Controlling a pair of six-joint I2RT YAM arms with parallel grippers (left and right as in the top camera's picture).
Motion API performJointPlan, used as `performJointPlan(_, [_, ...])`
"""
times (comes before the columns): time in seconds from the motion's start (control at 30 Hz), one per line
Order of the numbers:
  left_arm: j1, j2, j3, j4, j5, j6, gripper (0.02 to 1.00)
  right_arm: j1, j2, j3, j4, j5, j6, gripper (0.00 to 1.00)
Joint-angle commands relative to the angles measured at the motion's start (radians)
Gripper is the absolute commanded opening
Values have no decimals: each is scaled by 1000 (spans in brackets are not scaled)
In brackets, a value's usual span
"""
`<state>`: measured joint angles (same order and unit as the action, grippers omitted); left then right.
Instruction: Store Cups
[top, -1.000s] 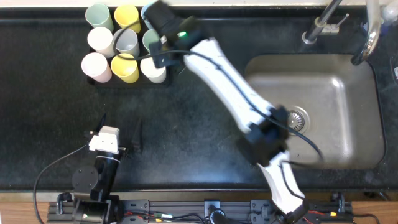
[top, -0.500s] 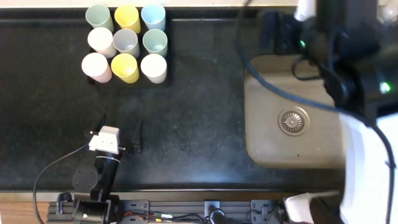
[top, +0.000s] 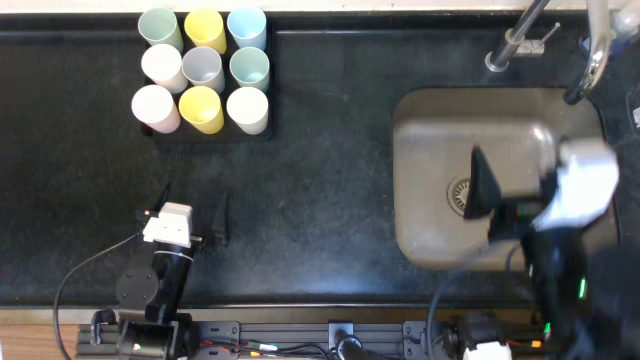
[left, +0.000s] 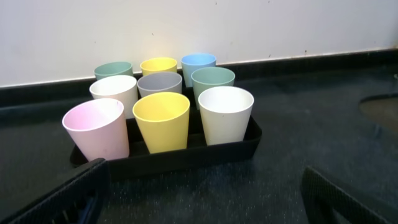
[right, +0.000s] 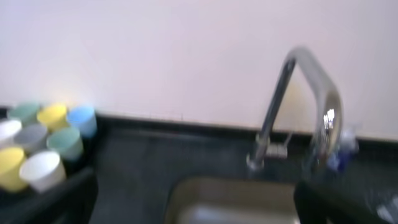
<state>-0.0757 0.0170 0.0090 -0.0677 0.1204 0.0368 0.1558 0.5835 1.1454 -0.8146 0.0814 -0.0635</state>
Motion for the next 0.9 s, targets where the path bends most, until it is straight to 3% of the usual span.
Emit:
performJointPlan(0.03, [8, -5, -1, -2, 10, 19, 1000, -5, -235, -276, 146, -6, -11, 998])
performJointPlan(0.27, [8, -5, -1, -2, 10, 19, 1000, -6, -557, -609, 294, 0, -12, 998])
performJointPlan(0.4, [8, -5, -1, -2, 10, 19, 1000, -6, -579, -715, 350, 19, -12, 998])
performJointPlan(0.67, [8, -5, -1, -2, 10, 19, 1000, -6, -580, -931, 628, 154, -12, 996])
performJointPlan(0.9, [8, -5, -1, -2, 10, 19, 998, -5, -580, -1057, 734, 84, -11, 996])
